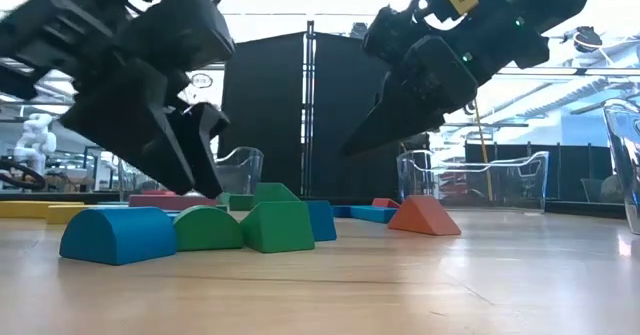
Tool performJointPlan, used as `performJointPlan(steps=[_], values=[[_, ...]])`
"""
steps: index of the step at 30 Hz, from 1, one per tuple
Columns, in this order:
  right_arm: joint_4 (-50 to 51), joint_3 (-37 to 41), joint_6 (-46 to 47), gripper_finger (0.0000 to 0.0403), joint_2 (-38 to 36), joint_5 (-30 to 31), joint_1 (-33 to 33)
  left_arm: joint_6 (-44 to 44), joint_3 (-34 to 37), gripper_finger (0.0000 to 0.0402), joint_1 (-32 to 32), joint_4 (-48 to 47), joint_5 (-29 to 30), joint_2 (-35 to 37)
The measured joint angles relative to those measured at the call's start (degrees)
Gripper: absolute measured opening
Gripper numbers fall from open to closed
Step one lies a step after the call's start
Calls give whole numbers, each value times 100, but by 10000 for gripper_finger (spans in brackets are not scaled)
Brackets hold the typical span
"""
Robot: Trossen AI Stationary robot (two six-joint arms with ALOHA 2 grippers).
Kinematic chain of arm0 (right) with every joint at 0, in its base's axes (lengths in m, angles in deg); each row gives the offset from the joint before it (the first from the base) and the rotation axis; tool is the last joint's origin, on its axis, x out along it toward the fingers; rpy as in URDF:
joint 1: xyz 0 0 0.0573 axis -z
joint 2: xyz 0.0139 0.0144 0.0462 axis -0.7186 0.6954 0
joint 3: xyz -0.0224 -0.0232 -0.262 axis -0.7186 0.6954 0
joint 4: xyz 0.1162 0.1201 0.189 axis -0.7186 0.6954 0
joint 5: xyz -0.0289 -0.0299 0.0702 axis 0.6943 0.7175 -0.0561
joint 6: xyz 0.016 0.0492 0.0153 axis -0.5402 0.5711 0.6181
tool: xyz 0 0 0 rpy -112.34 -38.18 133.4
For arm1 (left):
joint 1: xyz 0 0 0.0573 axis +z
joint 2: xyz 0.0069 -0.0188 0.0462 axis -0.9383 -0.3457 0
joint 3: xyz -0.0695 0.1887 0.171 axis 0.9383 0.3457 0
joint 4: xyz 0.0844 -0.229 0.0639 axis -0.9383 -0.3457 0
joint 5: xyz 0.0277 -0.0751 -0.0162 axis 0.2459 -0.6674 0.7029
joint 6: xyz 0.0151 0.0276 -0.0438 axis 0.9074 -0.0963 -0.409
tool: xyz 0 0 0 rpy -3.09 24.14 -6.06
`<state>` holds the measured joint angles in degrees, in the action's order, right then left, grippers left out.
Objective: Sort blocks by size
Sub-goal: Put the green half-circle block into the top left transparent bin
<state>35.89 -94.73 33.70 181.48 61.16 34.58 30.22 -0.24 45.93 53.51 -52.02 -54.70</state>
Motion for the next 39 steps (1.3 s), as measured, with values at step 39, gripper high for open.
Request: performJointPlan(steps=[39], values=[[37,0,105,100,0,0,0,-801,-142,178,-436,629,297,-622]])
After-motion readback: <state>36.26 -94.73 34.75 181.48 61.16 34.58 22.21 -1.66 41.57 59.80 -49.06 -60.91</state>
